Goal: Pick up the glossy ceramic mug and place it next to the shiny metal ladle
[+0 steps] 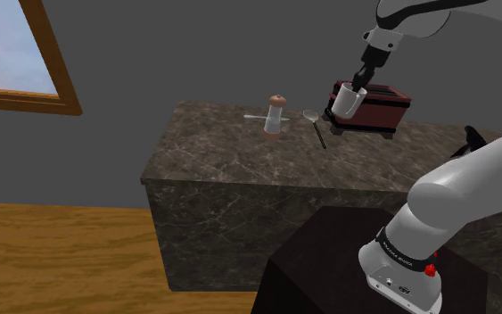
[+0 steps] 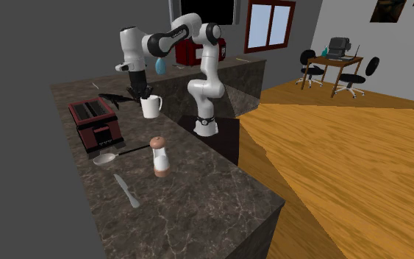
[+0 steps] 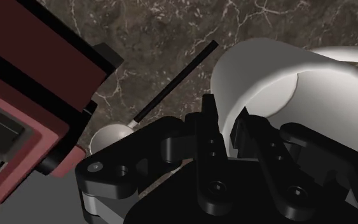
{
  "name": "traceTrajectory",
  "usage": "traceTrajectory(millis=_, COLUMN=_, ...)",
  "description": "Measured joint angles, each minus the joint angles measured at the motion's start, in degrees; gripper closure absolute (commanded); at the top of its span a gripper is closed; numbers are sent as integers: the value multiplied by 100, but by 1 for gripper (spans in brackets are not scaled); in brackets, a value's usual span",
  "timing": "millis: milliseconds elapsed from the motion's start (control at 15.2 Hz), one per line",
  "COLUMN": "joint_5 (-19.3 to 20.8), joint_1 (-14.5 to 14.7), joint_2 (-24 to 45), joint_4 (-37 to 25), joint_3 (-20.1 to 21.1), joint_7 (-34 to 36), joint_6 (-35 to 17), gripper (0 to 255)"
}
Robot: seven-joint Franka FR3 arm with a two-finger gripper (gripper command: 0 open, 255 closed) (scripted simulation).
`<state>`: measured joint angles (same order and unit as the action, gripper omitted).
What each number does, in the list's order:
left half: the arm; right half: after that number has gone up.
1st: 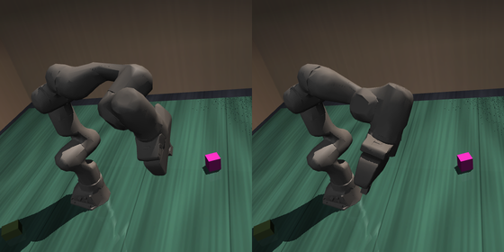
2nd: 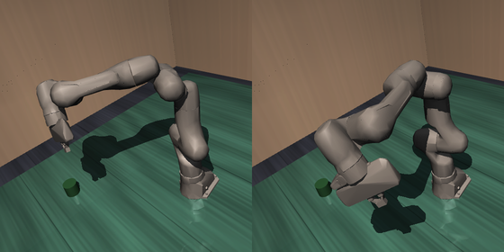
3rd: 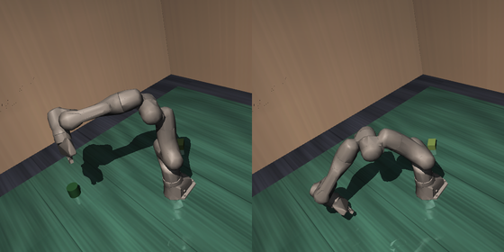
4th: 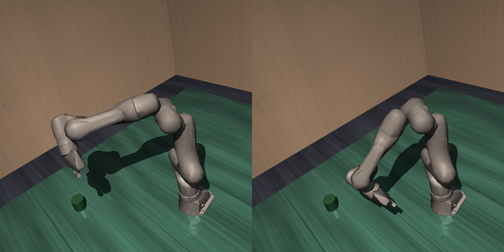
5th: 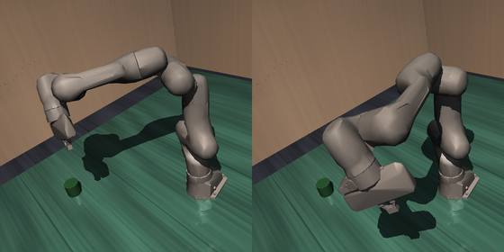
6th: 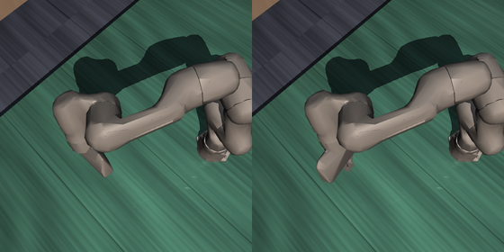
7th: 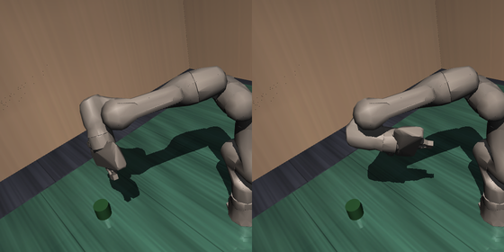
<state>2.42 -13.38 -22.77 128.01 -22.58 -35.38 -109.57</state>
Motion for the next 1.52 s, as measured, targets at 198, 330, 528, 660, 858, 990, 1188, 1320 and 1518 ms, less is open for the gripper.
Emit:
traceTrajectory(millis=198, joint_5=70, joint_1=-142, joint_2=54, joint_4=-149, joint_3=-310, joint_7=-424, joint_6=104, gripper=255)
traceTrajectory(millis=330, joint_5=79, joint_1=-211, joint_2=177, joint_4=-288, joint_3=-529, joint_7=-716, joint_6=126, gripper=255)
traceTrajectory(millis=528, joint_5=75, joint_1=-321, joint_2=377, joint_4=-524, joint_3=-881, joint_7=-1195, joint_6=184, gripper=255)
traceTrajectory(millis=660, joint_5=23, joint_1=-380, joint_2=592, joint_4=-737, joint_3=-1145, joint_7=-1550, joint_6=208, gripper=255)
traceTrajectory(millis=858, joint_5=-113, joint_1=-442, joint_2=939, joint_4=-1044, joint_3=-1490, joint_7=-2033, joint_6=229, gripper=255)
traceTrajectory(millis=990, joint_5=-178, joint_1=-504, joint_2=1093, joint_4=-1200, joint_3=-1684, joint_7=-2322, joint_6=267, gripper=255)
traceTrajectory(millis=1188, joint_5=-214, joint_1=-522, joint_2=1168, joint_4=-1089, joint_3=-1755, joint_7=-2437, joint_6=101, gripper=255)
traceTrajectory(millis=1320, joint_5=-234, joint_1=-521, joint_2=1203, joint_4=-981, joint_3=-1773, joint_7=-2466, joint_6=-33, gripper=255)
traceTrajectory(millis=1518, joint_5=-265, joint_1=-519, joint_2=1252, joint_4=-784, joint_3=-1794, joint_7=-2500, joint_6=-268, gripper=255)
